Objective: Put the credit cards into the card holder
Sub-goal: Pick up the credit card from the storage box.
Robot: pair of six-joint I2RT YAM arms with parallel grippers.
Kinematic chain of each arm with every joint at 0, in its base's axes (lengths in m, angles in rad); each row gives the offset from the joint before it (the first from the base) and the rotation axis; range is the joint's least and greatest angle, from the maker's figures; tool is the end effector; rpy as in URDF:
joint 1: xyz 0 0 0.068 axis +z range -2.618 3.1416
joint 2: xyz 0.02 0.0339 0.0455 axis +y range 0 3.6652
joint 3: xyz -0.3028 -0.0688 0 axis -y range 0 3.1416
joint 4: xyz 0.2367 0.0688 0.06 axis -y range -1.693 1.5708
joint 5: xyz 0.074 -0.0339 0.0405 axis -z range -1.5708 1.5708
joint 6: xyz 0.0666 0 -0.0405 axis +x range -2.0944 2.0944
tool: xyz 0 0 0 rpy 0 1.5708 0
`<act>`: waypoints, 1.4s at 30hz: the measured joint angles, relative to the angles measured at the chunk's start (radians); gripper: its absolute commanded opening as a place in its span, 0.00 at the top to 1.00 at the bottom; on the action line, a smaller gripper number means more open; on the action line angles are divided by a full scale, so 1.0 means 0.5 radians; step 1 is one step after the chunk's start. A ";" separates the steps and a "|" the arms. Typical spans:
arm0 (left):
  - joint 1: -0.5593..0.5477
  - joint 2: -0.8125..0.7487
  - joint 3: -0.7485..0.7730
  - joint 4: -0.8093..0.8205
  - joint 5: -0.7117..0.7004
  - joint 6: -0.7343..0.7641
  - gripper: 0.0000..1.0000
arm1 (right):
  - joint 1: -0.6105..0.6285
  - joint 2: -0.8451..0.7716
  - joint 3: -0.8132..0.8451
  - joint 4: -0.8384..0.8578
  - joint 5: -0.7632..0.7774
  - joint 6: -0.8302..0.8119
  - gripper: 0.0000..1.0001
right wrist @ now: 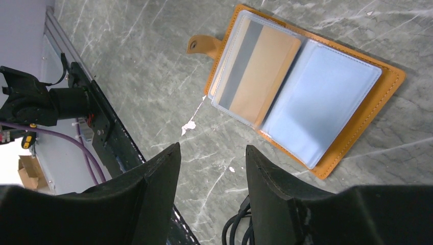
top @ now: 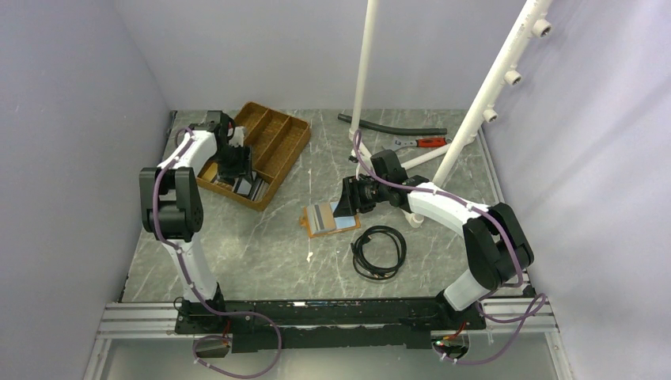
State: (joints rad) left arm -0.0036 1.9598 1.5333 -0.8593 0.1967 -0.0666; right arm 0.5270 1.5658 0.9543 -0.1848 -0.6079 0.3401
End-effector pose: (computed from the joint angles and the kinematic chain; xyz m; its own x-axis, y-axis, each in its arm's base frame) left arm 0.4143 -0.0145 0.2167 -0.9614 -0.0618 -0.2680 -0.0055 0.9786 -0.2058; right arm 0.2719 0.2022 0.2376 -0.8353 -0.1692 -0.5231 -0.5086 0.5994 0.6181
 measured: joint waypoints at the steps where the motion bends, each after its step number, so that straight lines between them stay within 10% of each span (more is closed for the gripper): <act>1: 0.001 -0.015 -0.001 0.000 0.000 -0.001 0.47 | 0.000 0.001 0.000 0.000 0.001 0.000 0.48; 19: 0.015 -0.224 -0.030 0.020 0.110 -0.013 0.59 | 0.146 0.285 0.399 0.109 0.058 0.274 0.45; 42: 0.620 -0.285 -0.478 0.513 1.350 -0.423 0.65 | 0.561 1.497 1.598 0.965 0.252 1.287 0.51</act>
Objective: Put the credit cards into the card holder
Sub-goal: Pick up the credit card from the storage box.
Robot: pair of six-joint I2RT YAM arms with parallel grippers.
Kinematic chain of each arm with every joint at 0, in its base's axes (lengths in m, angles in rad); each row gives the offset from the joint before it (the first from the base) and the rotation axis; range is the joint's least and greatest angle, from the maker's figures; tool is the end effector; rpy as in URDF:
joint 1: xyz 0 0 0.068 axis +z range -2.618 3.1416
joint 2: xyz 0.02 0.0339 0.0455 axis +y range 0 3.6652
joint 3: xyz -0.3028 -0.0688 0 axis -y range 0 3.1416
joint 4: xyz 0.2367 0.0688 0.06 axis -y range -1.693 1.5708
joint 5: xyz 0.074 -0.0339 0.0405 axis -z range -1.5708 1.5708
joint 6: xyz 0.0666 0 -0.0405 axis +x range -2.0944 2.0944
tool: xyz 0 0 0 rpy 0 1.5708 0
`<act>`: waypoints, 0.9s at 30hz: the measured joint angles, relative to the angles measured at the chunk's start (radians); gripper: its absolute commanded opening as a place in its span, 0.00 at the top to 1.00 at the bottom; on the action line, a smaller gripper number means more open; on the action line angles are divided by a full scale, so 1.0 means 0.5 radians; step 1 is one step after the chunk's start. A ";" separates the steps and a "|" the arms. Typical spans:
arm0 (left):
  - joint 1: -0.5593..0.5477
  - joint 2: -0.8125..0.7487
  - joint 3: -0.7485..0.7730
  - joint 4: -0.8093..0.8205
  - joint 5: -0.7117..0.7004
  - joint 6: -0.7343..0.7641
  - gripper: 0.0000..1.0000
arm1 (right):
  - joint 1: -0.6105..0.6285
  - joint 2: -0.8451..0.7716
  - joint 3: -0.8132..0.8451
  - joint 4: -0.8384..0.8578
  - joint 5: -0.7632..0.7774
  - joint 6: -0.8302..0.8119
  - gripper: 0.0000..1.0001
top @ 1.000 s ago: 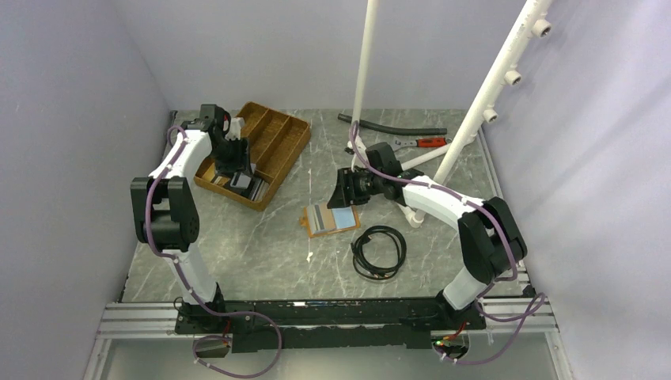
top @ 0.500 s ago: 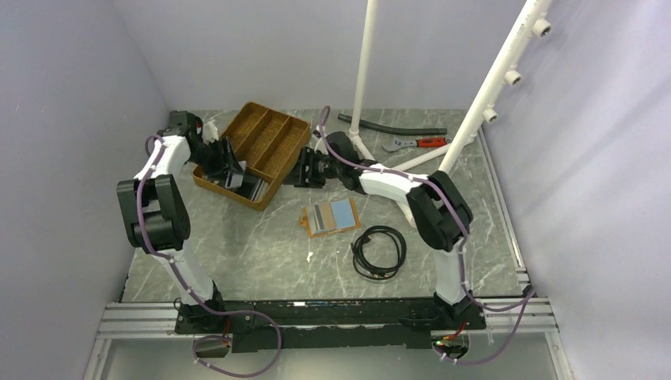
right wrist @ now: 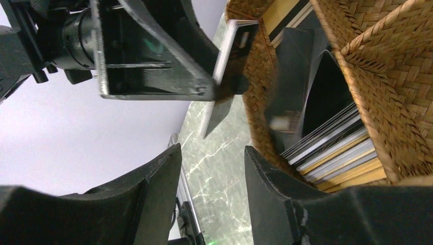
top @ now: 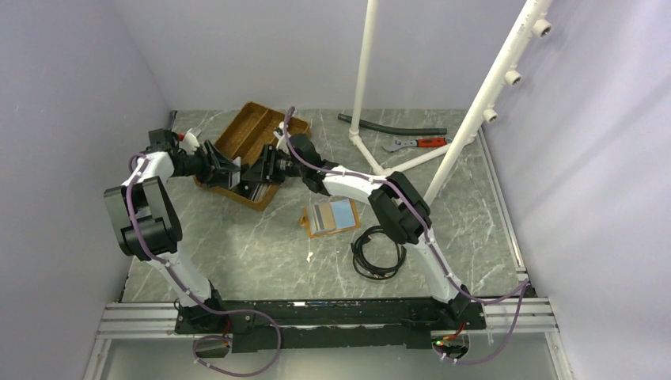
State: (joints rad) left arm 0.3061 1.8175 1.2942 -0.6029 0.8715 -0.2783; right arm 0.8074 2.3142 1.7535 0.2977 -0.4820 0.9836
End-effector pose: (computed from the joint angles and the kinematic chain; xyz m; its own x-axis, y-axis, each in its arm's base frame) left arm 0.3770 0.0657 0.2353 -0.8606 -0.4574 -0.2237 -0.1212 0.6108 -0.7825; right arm 0.3827 0.4445 0.2268 -0.8902 0.1367 -0.4347 -0.3765 0.3166 0.8706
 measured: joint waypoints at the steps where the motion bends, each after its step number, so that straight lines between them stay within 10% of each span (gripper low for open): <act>1: 0.028 -0.002 -0.026 0.031 0.045 -0.027 0.66 | 0.005 0.027 0.019 0.017 -0.005 0.008 0.53; 27: 0.079 -0.002 -0.091 0.167 0.177 -0.150 0.74 | -0.034 0.291 0.230 0.037 -0.102 0.030 0.52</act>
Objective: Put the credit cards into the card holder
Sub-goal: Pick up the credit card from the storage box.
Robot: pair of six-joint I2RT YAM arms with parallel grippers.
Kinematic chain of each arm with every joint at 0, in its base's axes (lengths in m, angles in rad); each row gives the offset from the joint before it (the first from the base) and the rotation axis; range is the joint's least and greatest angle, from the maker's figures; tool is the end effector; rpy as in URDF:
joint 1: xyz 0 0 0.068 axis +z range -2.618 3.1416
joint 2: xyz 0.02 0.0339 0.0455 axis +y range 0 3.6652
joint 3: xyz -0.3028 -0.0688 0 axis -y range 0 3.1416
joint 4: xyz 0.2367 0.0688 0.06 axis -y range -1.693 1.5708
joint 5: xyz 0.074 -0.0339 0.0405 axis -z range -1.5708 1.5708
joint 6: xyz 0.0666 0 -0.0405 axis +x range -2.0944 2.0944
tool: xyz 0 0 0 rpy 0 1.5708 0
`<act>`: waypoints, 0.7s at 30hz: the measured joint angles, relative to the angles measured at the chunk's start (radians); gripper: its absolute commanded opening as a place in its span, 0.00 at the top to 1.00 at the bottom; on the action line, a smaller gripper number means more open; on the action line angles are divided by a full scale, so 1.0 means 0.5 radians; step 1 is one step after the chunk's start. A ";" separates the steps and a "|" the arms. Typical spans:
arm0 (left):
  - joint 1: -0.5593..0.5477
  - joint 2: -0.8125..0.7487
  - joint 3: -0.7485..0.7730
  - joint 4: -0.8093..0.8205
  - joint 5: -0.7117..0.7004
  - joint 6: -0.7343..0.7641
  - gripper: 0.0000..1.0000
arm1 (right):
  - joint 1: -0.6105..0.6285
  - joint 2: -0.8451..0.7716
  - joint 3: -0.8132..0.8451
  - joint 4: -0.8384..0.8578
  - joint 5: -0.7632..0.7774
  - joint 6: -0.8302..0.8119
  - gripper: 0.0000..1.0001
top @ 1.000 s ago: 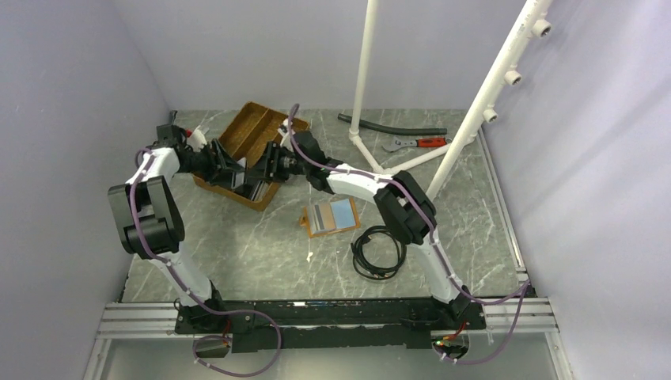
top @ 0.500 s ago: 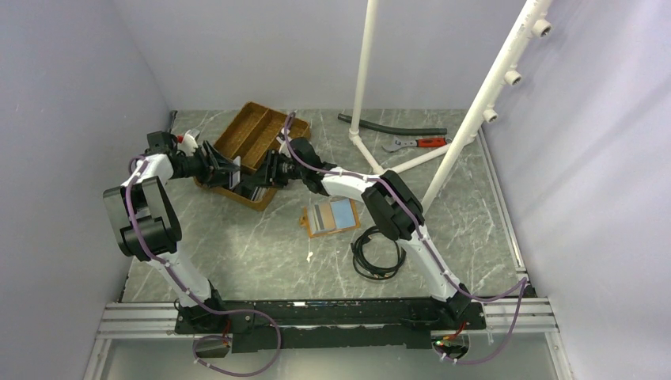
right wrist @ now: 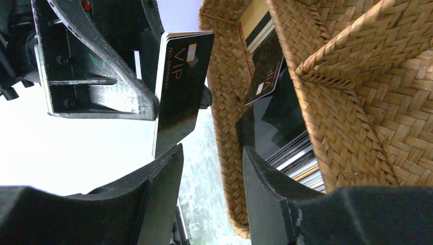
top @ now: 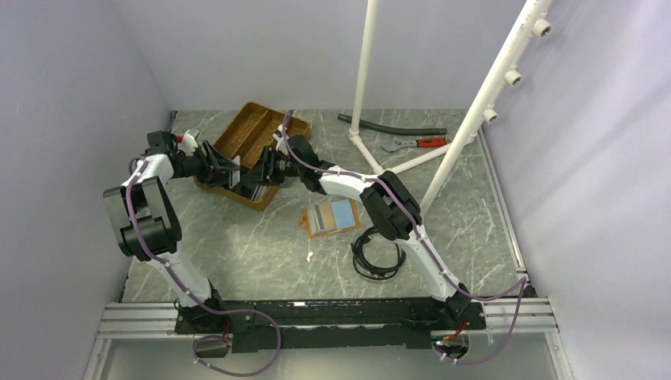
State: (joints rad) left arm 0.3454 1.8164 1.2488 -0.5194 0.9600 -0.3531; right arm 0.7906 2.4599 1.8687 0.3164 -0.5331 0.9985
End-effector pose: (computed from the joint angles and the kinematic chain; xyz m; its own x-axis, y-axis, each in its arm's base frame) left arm 0.3738 0.0765 0.2312 -0.8384 -0.5125 -0.1857 -0.1338 0.5238 -0.8413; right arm 0.4061 0.4585 0.1865 -0.9072 0.1126 -0.4053 -0.3574 0.3019 0.8838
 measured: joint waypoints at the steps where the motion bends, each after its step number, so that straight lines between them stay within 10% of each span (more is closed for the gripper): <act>1: 0.000 0.000 0.000 -0.008 -0.040 0.004 0.74 | 0.000 0.014 0.017 -0.002 0.000 0.002 0.54; 21: 0.002 0.000 0.000 -0.016 -0.066 0.029 0.76 | -0.008 0.060 -0.073 0.435 -0.127 0.296 0.44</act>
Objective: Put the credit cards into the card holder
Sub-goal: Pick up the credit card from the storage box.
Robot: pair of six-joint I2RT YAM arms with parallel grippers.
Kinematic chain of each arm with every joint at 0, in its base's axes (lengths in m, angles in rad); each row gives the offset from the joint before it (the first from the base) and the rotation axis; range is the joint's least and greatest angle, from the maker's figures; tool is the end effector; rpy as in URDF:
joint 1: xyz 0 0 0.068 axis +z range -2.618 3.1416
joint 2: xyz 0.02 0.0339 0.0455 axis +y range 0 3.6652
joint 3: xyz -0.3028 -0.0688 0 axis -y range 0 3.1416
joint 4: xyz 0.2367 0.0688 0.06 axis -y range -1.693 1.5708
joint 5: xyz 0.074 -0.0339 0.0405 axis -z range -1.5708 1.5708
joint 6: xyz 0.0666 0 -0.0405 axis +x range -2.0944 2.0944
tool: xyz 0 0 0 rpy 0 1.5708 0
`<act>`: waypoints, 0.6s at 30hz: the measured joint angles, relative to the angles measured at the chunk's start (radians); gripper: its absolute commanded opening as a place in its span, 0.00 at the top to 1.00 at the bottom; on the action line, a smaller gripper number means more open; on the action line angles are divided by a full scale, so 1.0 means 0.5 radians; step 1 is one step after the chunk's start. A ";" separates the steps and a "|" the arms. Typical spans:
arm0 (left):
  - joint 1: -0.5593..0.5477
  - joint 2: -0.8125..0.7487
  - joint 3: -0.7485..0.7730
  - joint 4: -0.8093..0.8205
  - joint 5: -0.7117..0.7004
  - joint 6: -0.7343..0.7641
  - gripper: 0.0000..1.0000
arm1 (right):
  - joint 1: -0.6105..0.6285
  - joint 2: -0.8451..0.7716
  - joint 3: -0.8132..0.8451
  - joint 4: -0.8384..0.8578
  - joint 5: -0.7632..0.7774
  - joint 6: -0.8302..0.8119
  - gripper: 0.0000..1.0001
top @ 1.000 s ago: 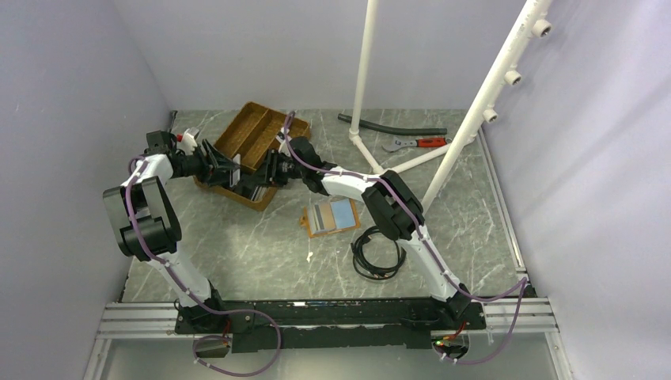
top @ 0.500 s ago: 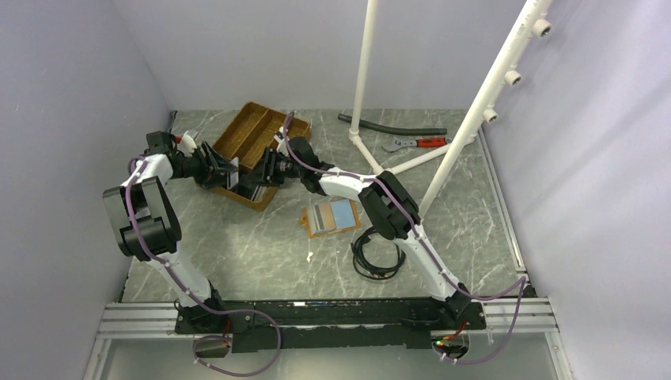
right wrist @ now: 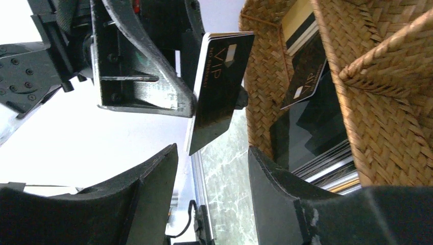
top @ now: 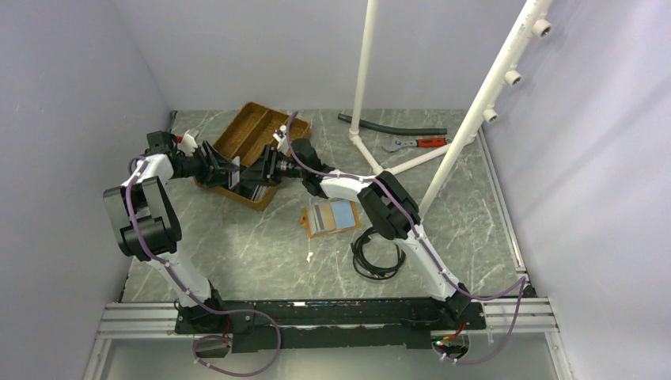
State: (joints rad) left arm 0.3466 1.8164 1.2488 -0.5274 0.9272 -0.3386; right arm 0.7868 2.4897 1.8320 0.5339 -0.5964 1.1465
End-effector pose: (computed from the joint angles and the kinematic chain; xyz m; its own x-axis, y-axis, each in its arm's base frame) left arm 0.3733 0.0782 0.2292 -0.8354 -0.5136 -0.1958 -0.1449 0.5494 -0.8229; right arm 0.4062 0.4604 0.1841 -0.9285 0.1367 -0.3453 -0.3237 0.1577 0.9329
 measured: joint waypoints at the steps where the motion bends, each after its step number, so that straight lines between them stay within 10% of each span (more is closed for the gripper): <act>1: 0.000 0.000 0.000 0.000 0.001 0.000 0.76 | 0.000 0.000 0.000 0.015 -0.004 0.015 0.44; 18: 0.000 0.002 -0.008 0.029 0.068 -0.014 0.77 | -0.004 0.158 0.064 0.298 -0.117 0.282 0.51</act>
State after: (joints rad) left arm 0.3466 1.8172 1.2446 -0.5129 0.9611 -0.3454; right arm 0.7849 2.5687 1.8641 0.6827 -0.6548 1.2877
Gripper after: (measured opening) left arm 0.584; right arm 0.510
